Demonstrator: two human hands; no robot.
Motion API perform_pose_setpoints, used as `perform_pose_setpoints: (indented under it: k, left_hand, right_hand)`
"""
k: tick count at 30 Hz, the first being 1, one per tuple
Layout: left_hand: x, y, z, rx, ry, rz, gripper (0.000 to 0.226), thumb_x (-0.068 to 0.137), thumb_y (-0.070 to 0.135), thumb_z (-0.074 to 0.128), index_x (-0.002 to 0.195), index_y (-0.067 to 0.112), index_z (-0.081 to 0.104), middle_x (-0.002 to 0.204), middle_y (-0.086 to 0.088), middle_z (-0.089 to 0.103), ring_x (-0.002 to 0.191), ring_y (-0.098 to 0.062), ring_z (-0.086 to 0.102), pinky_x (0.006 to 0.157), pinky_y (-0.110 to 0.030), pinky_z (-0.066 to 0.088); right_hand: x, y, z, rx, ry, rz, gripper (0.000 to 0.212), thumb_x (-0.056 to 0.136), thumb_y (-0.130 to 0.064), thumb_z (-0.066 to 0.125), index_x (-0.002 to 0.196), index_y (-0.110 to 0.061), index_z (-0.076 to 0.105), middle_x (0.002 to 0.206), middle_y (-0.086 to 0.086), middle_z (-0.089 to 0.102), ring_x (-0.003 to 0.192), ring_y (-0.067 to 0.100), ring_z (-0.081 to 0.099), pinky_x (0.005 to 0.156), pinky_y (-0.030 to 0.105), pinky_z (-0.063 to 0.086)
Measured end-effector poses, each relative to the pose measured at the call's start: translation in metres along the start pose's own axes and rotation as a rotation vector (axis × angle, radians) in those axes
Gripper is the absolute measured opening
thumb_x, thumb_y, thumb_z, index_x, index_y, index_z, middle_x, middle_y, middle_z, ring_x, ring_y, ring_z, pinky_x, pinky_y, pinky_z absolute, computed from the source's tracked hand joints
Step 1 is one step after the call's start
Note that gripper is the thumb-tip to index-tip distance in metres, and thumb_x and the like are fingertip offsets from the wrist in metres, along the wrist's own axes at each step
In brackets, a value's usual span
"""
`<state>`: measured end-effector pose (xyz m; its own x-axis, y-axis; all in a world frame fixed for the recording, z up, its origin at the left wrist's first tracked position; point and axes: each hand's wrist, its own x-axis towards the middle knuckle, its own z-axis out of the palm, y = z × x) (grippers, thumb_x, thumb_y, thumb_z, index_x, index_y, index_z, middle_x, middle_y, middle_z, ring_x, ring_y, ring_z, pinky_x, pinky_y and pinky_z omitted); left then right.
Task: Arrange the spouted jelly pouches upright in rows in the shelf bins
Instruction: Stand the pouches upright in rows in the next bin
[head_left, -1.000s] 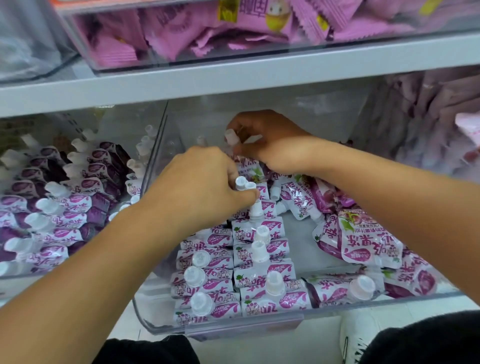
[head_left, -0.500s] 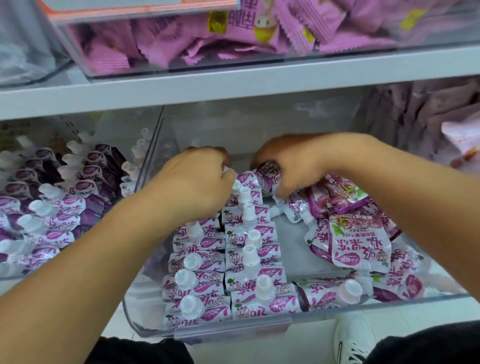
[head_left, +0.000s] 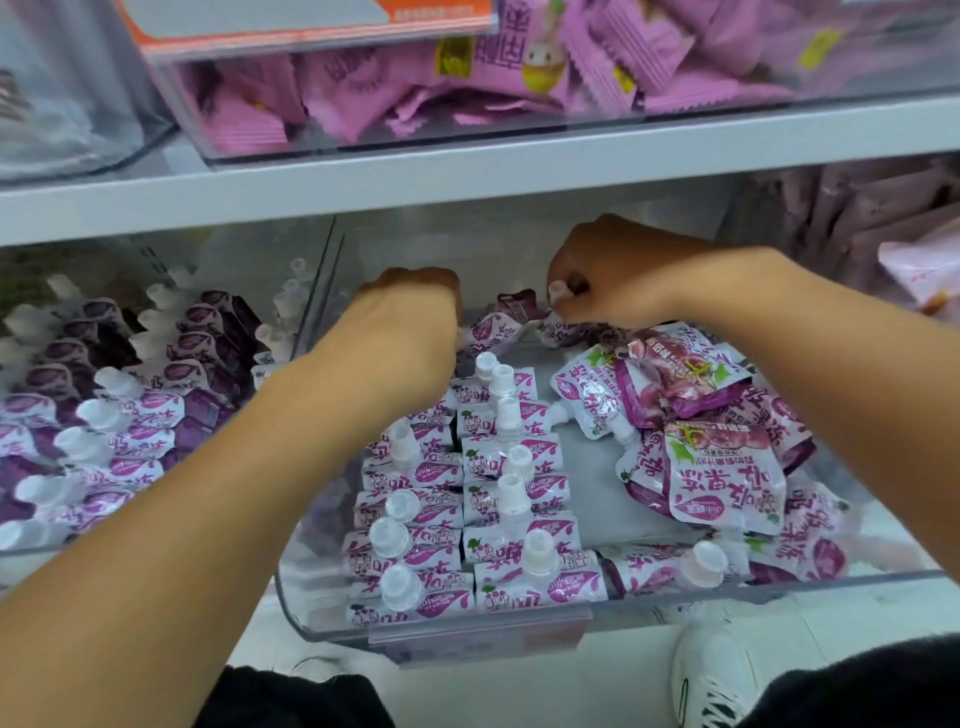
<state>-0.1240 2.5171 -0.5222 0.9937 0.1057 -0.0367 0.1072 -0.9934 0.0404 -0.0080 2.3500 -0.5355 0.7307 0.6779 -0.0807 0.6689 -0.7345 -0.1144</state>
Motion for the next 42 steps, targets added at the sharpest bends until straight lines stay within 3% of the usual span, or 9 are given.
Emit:
perform_pose_setpoints:
  k: [6, 9, 14, 20, 23, 28, 31, 37, 42]
  left_hand:
    - [0.005, 0.011, -0.005, 0.039, -0.016, 0.004, 0.016, 0.092, 0.016, 0.064, 0.107, 0.012, 0.067, 0.107, -0.008, 0.067, 0.089, -0.026, 0.064, 0.069, -0.03, 0.046]
    - [0.011, 0.015, -0.003, -0.044, -0.032, -0.041, 0.02, 0.091, 0.024, 0.068, 0.107, 0.011, 0.068, 0.106, -0.009, 0.067, 0.09, -0.025, 0.064, 0.074, -0.03, 0.049]
    - [0.014, 0.005, -0.005, -0.174, -0.062, -0.101, 0.029, 0.087, 0.036, 0.072, 0.106, 0.015, 0.069, 0.108, -0.005, 0.069, 0.097, -0.025, 0.065, 0.09, -0.035, 0.054]
    - [0.025, -0.01, -0.023, -0.188, -0.181, 0.059, 0.046, 0.092, 0.037, 0.063, 0.135, 0.032, 0.049, 0.134, 0.009, 0.057, 0.117, -0.017, 0.057, 0.102, -0.031, 0.043]
    - [0.028, 0.004, -0.013, -0.097, -0.3, 0.195, 0.033, 0.101, 0.041, 0.045, 0.127, 0.025, 0.055, 0.119, -0.006, 0.064, 0.102, -0.027, 0.062, 0.088, -0.041, 0.05]
    - [0.031, 0.003, 0.002, -0.014, -0.256, 0.211, 0.026, 0.104, 0.034, 0.037, 0.118, 0.022, 0.056, 0.113, -0.008, 0.062, 0.099, -0.03, 0.06, 0.085, -0.043, 0.049]
    - [0.032, 0.002, 0.004, -0.087, -0.156, 0.197, 0.024, 0.101, 0.033, 0.048, 0.116, 0.021, 0.062, 0.113, -0.003, 0.062, 0.095, -0.024, 0.058, 0.079, -0.032, 0.048]
    - [0.032, -0.003, 0.008, -0.221, -0.149, 0.198, 0.032, 0.097, 0.045, 0.051, 0.114, 0.024, 0.067, 0.111, 0.003, 0.066, 0.095, -0.017, 0.06, 0.082, -0.029, 0.048]
    - [0.035, -0.007, 0.008, -0.266, -0.181, 0.191, 0.035, 0.097, 0.049, 0.049, 0.112, 0.024, 0.069, 0.103, 0.003, 0.067, 0.091, -0.015, 0.061, 0.077, -0.027, 0.048]
  right_hand:
    - [0.004, -0.003, 0.003, 0.181, 0.228, 0.078, 0.033, 0.101, -0.029, 0.046, 0.086, -0.003, 0.062, 0.082, 0.009, 0.061, 0.071, 0.021, 0.055, 0.061, 0.031, 0.036]
    - [0.007, -0.019, 0.013, 0.252, 0.077, -0.004, 0.023, 0.099, -0.03, 0.05, 0.104, -0.014, 0.064, 0.1, 0.001, 0.062, 0.087, 0.018, 0.058, 0.071, 0.027, 0.038]
    - [0.005, -0.021, 0.017, 0.539, -0.081, -0.019, 0.019, 0.096, -0.018, 0.058, 0.111, -0.016, 0.068, 0.107, 0.0, 0.07, 0.097, 0.018, 0.066, 0.088, 0.035, 0.055]
    - [0.004, -0.023, 0.026, 0.57, -0.142, 0.005, 0.055, 0.082, 0.007, 0.046, 0.13, -0.02, 0.047, 0.111, -0.007, 0.059, 0.103, 0.015, 0.059, 0.079, 0.028, 0.052]
    - [-0.002, -0.023, 0.018, 0.314, -0.126, -0.032, 0.043, 0.08, -0.005, 0.062, 0.121, -0.01, 0.05, 0.101, 0.005, 0.06, 0.088, 0.026, 0.062, 0.07, 0.038, 0.055]
    - [-0.011, -0.008, 0.02, -0.096, -0.377, 0.071, 0.068, 0.064, -0.042, 0.086, 0.117, -0.009, 0.059, 0.109, 0.007, 0.067, 0.09, 0.026, 0.067, 0.078, 0.039, 0.059]
    - [-0.01, -0.006, 0.024, -0.105, -0.307, 0.053, 0.048, 0.064, -0.038, 0.088, 0.1, -0.014, 0.068, 0.087, 0.001, 0.069, 0.072, 0.021, 0.067, 0.067, 0.035, 0.059]
    - [-0.015, -0.011, 0.007, -0.052, -0.343, -0.075, 0.021, 0.076, -0.028, 0.081, 0.091, -0.023, 0.067, 0.074, -0.013, 0.055, 0.065, 0.006, 0.048, 0.058, 0.025, 0.04]
    - [-0.022, 0.006, -0.024, 0.076, 0.034, 0.029, 0.022, 0.089, -0.012, 0.064, 0.073, -0.022, 0.054, 0.078, -0.006, 0.054, 0.072, 0.013, 0.055, 0.057, 0.024, 0.041]
